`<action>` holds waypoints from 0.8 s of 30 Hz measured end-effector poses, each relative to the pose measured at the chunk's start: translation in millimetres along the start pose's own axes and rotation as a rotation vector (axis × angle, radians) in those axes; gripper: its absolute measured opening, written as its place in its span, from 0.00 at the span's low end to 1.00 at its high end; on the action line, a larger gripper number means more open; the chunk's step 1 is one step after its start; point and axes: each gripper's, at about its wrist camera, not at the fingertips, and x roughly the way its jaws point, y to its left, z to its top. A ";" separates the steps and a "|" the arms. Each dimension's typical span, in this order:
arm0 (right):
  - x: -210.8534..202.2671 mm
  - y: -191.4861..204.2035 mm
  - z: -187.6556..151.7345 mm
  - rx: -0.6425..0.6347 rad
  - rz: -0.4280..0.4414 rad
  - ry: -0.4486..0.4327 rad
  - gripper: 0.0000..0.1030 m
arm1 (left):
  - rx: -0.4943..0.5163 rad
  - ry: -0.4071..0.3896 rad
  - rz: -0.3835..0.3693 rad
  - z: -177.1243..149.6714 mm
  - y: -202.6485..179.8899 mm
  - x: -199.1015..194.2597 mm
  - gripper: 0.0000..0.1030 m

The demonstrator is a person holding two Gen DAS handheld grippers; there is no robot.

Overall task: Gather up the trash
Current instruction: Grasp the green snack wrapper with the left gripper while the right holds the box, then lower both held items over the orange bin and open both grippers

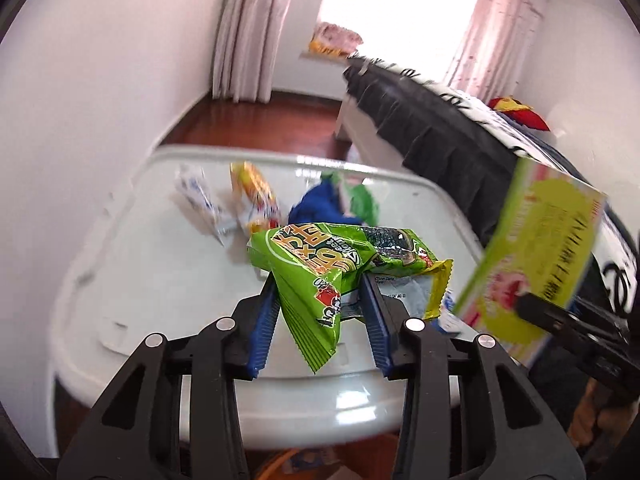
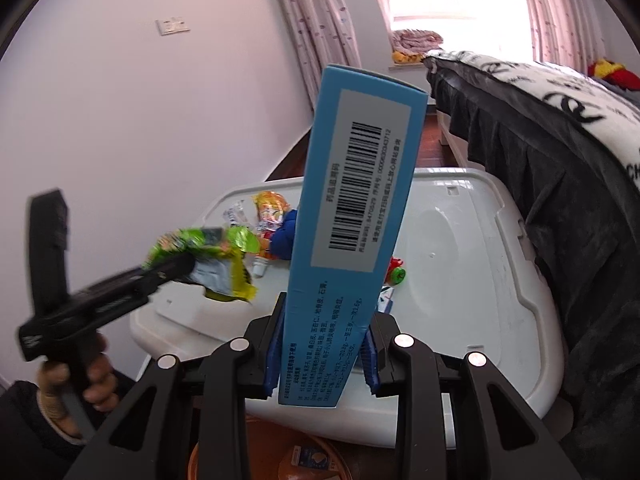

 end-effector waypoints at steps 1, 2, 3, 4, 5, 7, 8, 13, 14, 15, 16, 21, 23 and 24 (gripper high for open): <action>-4.0 2.6 -0.7 -0.015 0.002 0.006 0.31 | 0.014 -0.008 0.009 -3.0 -1.7 -8.4 0.38; -6.8 4.7 -1.3 -0.026 0.002 0.011 0.31 | 0.029 -0.014 0.018 -4.4 -4.8 -18.6 0.38; -10.1 6.7 -2.1 -0.036 0.002 0.016 0.31 | 0.044 -0.019 0.022 -6.0 -7.4 -27.5 0.38; -13.9 8.6 -3.1 -0.047 0.004 0.021 0.31 | 0.058 -0.027 0.028 -8.5 -9.7 -35.6 0.38; -18.9 11.3 -4.7 -0.062 0.007 0.028 0.31 | 0.075 -0.034 0.034 -12.2 -12.8 -44.9 0.38; -26.2 15.2 -8.3 -0.080 0.012 0.041 0.31 | 0.096 -0.036 0.043 -18.6 -15.4 -59.3 0.38; -30.4 17.7 -11.5 -0.094 0.018 0.051 0.31 | 0.103 -0.032 0.045 -24.2 -16.5 -65.3 0.38; -43.3 29.9 -31.7 -0.156 0.031 0.108 0.31 | 0.115 0.030 0.049 -52.3 -18.3 -78.3 0.38; -44.6 32.6 -38.1 -0.173 0.036 0.126 0.31 | 0.121 0.042 0.051 -61.3 -17.5 -81.4 0.38; -44.9 34.9 -44.6 -0.189 0.038 0.147 0.31 | 0.127 0.053 0.055 -67.6 -17.7 -82.8 0.38; -44.7 36.2 -48.7 -0.199 0.038 0.162 0.31 | 0.129 0.065 0.056 -73.2 -18.3 -83.2 0.38; -42.5 44.9 -68.7 -0.245 0.038 0.246 0.31 | 0.150 0.147 0.053 -96.2 -21.7 -75.8 0.38; -42.7 45.7 -73.6 -0.253 0.037 0.275 0.31 | 0.156 0.178 0.054 -107.5 -21.6 -76.0 0.38; -42.0 45.1 -75.6 -0.253 0.034 0.292 0.31 | 0.158 0.201 0.055 -112.3 -22.8 -73.9 0.38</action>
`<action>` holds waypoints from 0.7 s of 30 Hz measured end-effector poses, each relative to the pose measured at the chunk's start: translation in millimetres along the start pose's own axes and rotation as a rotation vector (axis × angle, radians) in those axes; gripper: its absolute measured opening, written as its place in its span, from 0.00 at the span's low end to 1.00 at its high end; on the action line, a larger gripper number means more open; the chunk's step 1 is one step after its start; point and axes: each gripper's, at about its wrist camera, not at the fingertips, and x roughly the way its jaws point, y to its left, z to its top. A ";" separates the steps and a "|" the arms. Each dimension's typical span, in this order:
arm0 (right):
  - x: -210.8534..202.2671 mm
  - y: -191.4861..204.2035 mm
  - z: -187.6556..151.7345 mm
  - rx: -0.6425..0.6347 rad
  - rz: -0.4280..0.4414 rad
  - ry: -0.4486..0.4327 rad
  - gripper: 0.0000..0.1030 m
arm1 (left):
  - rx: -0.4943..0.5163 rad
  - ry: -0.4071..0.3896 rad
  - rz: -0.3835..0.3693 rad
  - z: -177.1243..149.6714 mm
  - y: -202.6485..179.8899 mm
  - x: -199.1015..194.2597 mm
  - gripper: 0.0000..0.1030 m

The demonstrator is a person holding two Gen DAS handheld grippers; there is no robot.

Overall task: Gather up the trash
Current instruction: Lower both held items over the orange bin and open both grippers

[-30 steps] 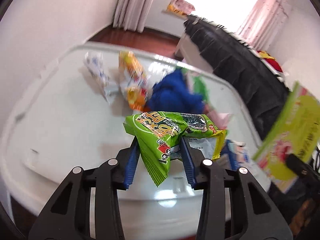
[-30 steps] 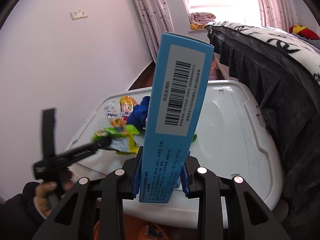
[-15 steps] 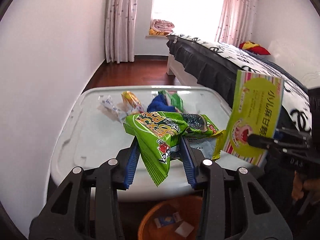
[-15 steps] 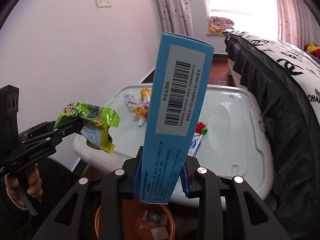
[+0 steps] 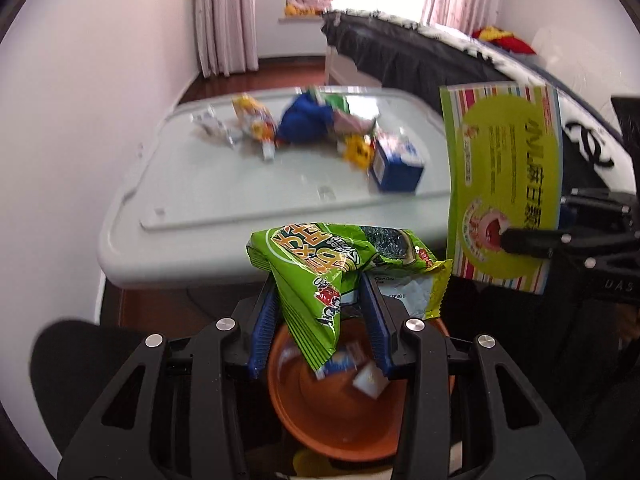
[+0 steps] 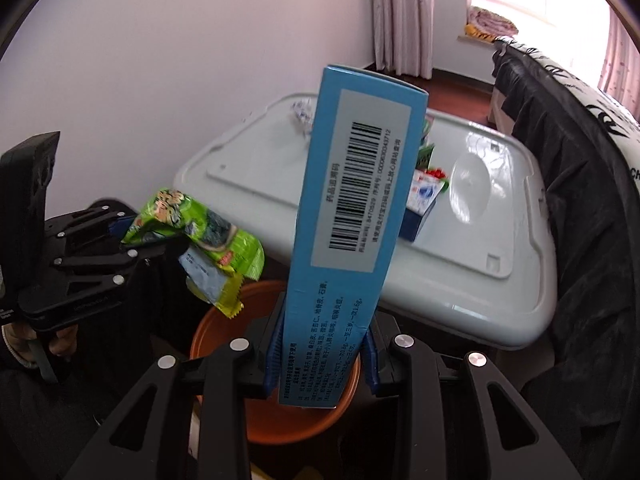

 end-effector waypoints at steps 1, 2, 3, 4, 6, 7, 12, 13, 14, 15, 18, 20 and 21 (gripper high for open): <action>2.2 -1.7 -1.5 0.003 0.003 0.020 0.31 | 0.004 0.027 0.003 -4.4 -1.9 4.9 0.38; 5.3 -3.2 -3.9 0.007 0.014 0.048 0.31 | 0.005 0.043 0.004 -7.7 -3.9 7.6 0.38; 7.1 -2.6 -6.5 0.008 0.022 0.067 0.31 | 0.009 0.066 0.007 -12.1 -5.9 11.2 0.38; 10.2 -2.6 -8.8 0.004 0.028 0.094 0.31 | 0.012 0.086 0.010 -14.7 -7.1 15.3 0.38; 17.9 -2.7 -13.8 -0.014 0.037 0.148 0.31 | 0.012 0.136 0.020 -18.3 -8.5 25.7 0.38; 22.1 -2.6 -16.6 -0.023 0.045 0.172 0.31 | 0.012 0.155 0.026 -20.1 -8.8 29.5 0.38; 41.7 7.0 -34.7 -0.054 0.075 0.260 0.31 | 0.019 0.208 0.043 -26.1 -9.5 40.9 0.39; 43.9 8.5 -36.4 -0.057 0.081 0.269 0.31 | 0.017 0.210 0.044 -25.7 -9.2 41.6 0.39; 46.4 11.0 -38.4 -0.066 0.085 0.277 0.31 | 0.016 0.215 0.044 -26.2 -8.7 42.6 0.39; 48.6 12.2 -39.7 -0.071 0.086 0.283 0.31 | 0.016 0.221 0.044 -26.7 -8.5 43.6 0.39; 54.5 11.9 -43.6 -0.069 0.095 0.300 0.31 | 0.012 0.237 0.047 -28.8 -9.3 45.6 0.39; 57.5 13.8 -42.9 -0.084 0.087 0.301 0.35 | 0.007 0.250 0.051 -29.4 -9.0 47.8 0.45; 58.3 16.2 -42.2 -0.097 0.086 0.301 0.44 | 0.004 0.259 0.054 -28.4 -8.3 50.3 0.53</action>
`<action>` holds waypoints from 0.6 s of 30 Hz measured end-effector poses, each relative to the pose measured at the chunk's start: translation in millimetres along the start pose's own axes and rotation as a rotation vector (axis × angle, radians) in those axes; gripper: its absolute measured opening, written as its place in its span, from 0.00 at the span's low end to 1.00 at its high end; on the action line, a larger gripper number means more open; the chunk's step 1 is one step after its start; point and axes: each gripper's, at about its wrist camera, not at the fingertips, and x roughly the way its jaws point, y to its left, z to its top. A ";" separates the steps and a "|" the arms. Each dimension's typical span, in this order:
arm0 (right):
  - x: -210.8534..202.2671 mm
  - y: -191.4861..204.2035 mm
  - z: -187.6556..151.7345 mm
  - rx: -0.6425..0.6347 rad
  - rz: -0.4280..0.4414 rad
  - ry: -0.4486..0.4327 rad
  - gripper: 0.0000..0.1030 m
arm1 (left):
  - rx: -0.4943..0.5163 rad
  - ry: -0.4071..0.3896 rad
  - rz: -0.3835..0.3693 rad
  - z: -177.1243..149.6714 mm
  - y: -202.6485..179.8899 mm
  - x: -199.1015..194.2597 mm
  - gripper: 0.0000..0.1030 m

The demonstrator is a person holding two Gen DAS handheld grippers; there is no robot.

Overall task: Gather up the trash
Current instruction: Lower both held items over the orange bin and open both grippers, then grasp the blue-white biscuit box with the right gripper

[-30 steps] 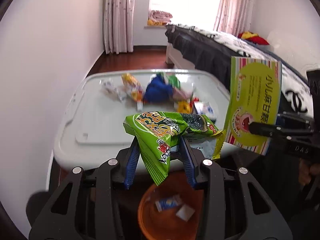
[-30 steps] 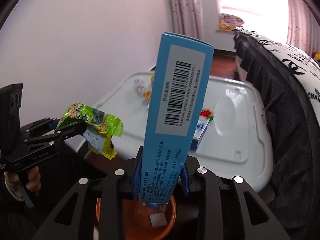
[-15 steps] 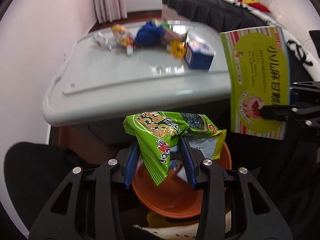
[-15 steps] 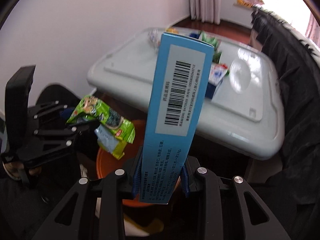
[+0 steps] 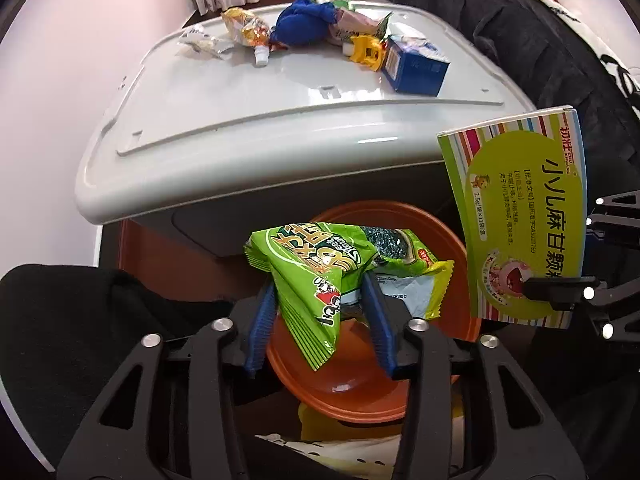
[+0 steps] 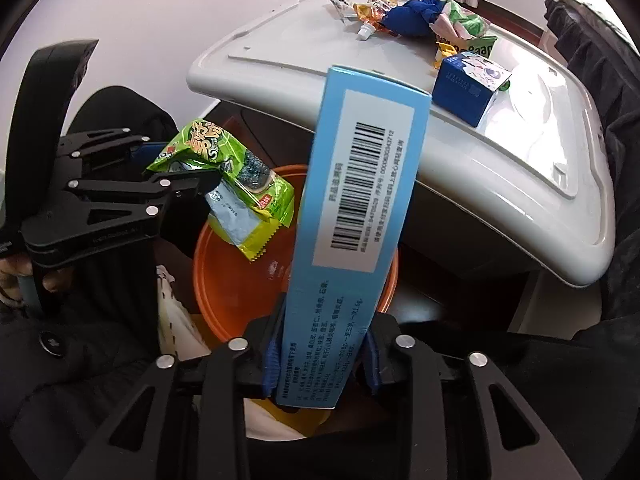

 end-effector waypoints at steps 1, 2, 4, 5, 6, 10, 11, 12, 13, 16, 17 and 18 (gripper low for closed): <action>0.5 1.4 0.8 -0.007 -0.007 0.004 0.56 | -0.005 0.007 0.004 1.3 1.5 2.3 0.71; -0.2 2.9 0.7 -0.013 -0.021 -0.009 0.75 | -0.019 0.006 0.001 0.6 3.5 2.7 0.78; -2.5 3.2 1.2 -0.020 -0.018 -0.020 0.77 | -0.027 0.012 0.004 0.8 5.8 3.5 0.79; -5.2 0.2 2.4 -0.013 -0.018 -0.028 0.76 | -0.032 0.017 0.014 1.2 6.9 4.3 0.79; -8.0 -2.5 3.1 -0.003 -0.017 -0.039 0.74 | -0.035 0.020 0.018 1.6 7.8 4.9 0.79; -23.2 -22.6 5.8 0.065 -0.004 -0.095 0.74 | -0.049 0.025 0.026 2.9 11.1 4.3 0.79; -26.0 -28.6 8.0 0.084 0.000 -0.111 0.74 | -0.049 0.023 0.027 3.8 11.6 3.7 0.79; -28.0 -33.3 7.8 0.102 0.002 -0.119 0.74 | -0.049 0.021 0.027 4.9 12.3 3.2 0.79; -28.9 -37.7 9.9 0.120 0.002 -0.124 0.74 | -0.051 0.021 0.028 6.6 13.2 3.0 0.79; -33.4 -49.3 17.4 0.173 -0.003 -0.157 0.74 | -0.061 0.008 0.042 15.8 16.8 1.1 0.79; -36.6 -49.4 18.3 0.188 -0.004 -0.172 0.74 | -0.068 -0.005 0.046 19.9 18.4 -1.2 0.79; -39.4 -51.7 20.3 0.203 -0.005 -0.189 0.74 | -0.074 -0.018 0.049 23.6 19.7 -3.7 0.79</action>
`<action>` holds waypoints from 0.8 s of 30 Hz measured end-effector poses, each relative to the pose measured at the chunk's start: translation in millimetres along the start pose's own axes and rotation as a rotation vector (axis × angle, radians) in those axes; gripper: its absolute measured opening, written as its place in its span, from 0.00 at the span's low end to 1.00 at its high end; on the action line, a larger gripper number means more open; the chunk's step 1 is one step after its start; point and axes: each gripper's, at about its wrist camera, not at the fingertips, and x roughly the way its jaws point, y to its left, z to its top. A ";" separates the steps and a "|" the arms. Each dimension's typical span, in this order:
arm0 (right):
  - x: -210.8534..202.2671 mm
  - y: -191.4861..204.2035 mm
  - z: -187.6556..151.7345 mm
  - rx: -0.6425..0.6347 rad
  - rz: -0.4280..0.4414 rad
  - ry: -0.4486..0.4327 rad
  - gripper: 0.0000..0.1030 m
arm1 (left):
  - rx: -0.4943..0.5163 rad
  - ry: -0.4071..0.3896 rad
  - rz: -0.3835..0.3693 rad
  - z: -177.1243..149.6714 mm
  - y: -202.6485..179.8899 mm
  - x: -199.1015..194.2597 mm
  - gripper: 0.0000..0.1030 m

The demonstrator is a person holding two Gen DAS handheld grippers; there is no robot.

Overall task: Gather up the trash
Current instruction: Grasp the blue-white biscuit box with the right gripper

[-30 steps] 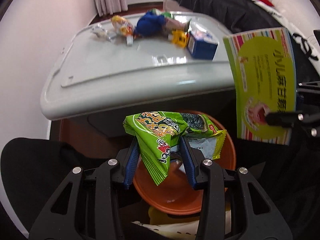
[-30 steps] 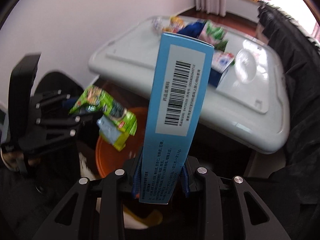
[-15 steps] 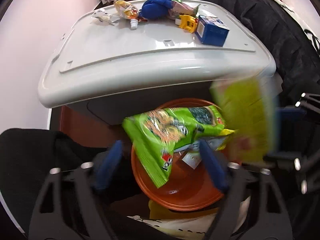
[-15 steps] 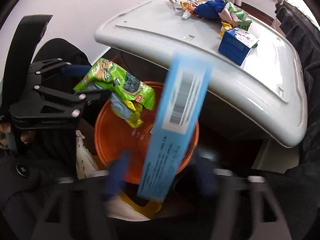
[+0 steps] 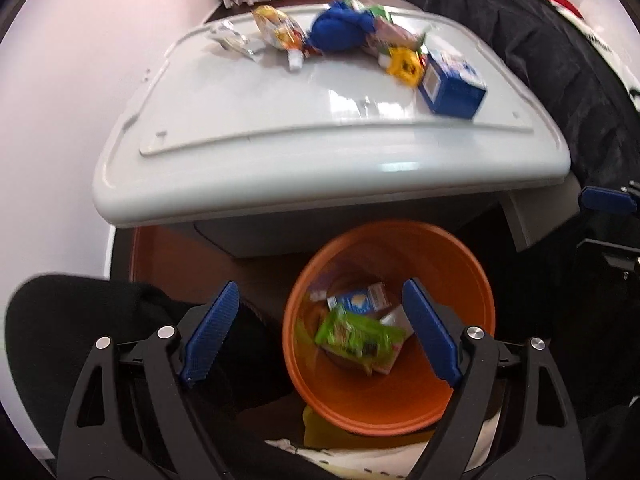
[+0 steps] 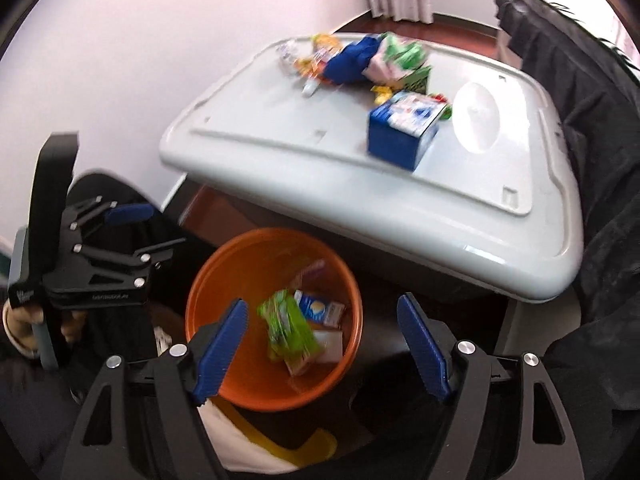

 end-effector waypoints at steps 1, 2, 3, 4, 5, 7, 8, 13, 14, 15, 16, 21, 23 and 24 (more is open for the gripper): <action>-2.4 -2.4 5.1 0.022 0.001 -0.025 0.74 | -0.006 -0.010 0.001 3.4 1.0 -2.0 0.79; -1.1 -4.0 10.1 0.032 -0.003 -0.043 0.74 | -0.012 -0.024 -0.001 8.0 2.1 -4.2 0.80; -1.6 -5.1 14.7 0.042 -0.015 -0.061 0.74 | -0.018 -0.041 0.003 12.9 2.9 -5.8 0.81; -1.7 -6.0 19.8 0.055 -0.031 -0.079 0.74 | -0.023 -0.051 0.011 16.6 3.6 -6.4 0.84; -0.4 -7.6 28.0 0.069 -0.050 -0.098 0.74 | -0.035 -0.063 0.017 22.8 4.8 -6.3 0.86; 2.9 -10.3 43.0 0.091 -0.091 -0.140 0.76 | -0.059 -0.083 0.002 35.1 7.2 -5.5 0.88; 4.7 -11.7 48.0 0.100 -0.106 -0.156 0.77 | -0.067 -0.095 0.001 42.7 7.7 -4.5 0.88; 19.4 -15.8 72.8 0.121 -0.183 -0.210 0.79 | -0.087 -0.160 0.040 67.4 7.0 4.0 0.89; 22.0 -16.7 76.0 0.123 -0.196 -0.220 0.81 | -0.092 -0.166 0.045 71.8 7.5 8.1 0.89; 24.7 -18.2 78.6 0.128 -0.206 -0.225 0.82 | -0.095 -0.172 0.048 75.5 7.9 12.3 0.89; 26.9 -19.5 81.0 0.134 -0.213 -0.227 0.83 | -0.095 -0.178 0.051 77.7 8.1 14.9 0.89; 48.8 -27.9 89.9 0.178 -0.224 -0.213 0.83 | -0.089 -0.182 0.083 86.8 9.8 34.1 0.89; 58.9 -29.9 93.7 0.189 -0.231 -0.203 0.83 | -0.090 -0.170 0.073 87.8 10.2 40.1 0.89; 63.5 -31.2 95.5 0.196 -0.230 -0.196 0.83 | -0.091 -0.165 0.073 88.1 10.5 43.1 0.89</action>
